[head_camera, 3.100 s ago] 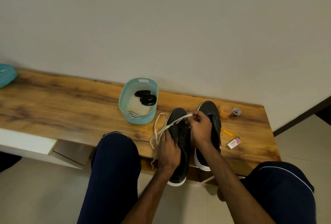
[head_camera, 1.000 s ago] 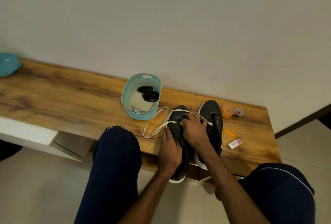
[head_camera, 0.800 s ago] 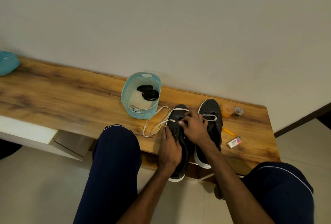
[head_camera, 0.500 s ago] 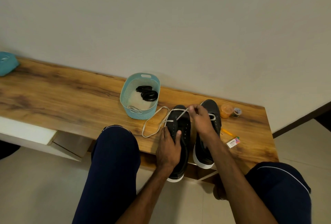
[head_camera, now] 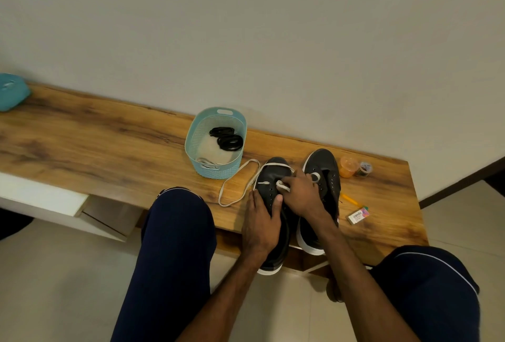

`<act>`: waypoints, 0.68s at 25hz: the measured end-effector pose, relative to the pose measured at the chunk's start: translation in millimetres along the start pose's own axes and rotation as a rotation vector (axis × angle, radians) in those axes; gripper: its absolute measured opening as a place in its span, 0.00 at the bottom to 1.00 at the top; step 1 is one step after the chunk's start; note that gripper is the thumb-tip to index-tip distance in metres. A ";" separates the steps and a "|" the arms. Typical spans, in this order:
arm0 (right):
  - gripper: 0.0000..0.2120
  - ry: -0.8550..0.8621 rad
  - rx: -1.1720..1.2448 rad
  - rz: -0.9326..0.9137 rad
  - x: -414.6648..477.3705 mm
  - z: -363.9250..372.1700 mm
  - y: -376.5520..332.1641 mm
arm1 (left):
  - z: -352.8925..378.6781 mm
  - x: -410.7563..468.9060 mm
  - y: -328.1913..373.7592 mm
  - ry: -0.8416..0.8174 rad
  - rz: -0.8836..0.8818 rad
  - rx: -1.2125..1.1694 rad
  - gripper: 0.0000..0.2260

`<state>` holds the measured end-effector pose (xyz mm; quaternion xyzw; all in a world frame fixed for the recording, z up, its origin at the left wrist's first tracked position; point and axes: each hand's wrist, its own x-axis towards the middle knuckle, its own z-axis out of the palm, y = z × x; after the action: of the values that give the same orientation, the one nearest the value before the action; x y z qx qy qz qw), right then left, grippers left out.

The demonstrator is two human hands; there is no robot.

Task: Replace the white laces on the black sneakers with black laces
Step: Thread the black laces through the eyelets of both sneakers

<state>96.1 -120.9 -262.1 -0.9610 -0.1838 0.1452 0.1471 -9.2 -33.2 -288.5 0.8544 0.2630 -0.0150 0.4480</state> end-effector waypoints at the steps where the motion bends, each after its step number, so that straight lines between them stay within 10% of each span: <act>1: 0.13 0.041 0.093 0.015 1.0 0.8 1.0 | 0.0 -0.2 0.0 0.000 0.000 0.009 0.42; 11: 0.09 0.465 1.061 0.135 -15.2 -26.3 -9.2 | 0.3 3.6 2.7 -0.006 0.034 0.157 0.36; 17: 0.07 0.334 1.073 0.037 -40.9 -44.8 -3.8 | -15.3 -5.3 20.9 0.103 0.163 0.016 0.28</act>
<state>73.4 -144.0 -210.6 -0.7644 -0.0415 0.0667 0.6399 -7.3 -33.3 -262.1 0.8761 0.2150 0.0634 0.4268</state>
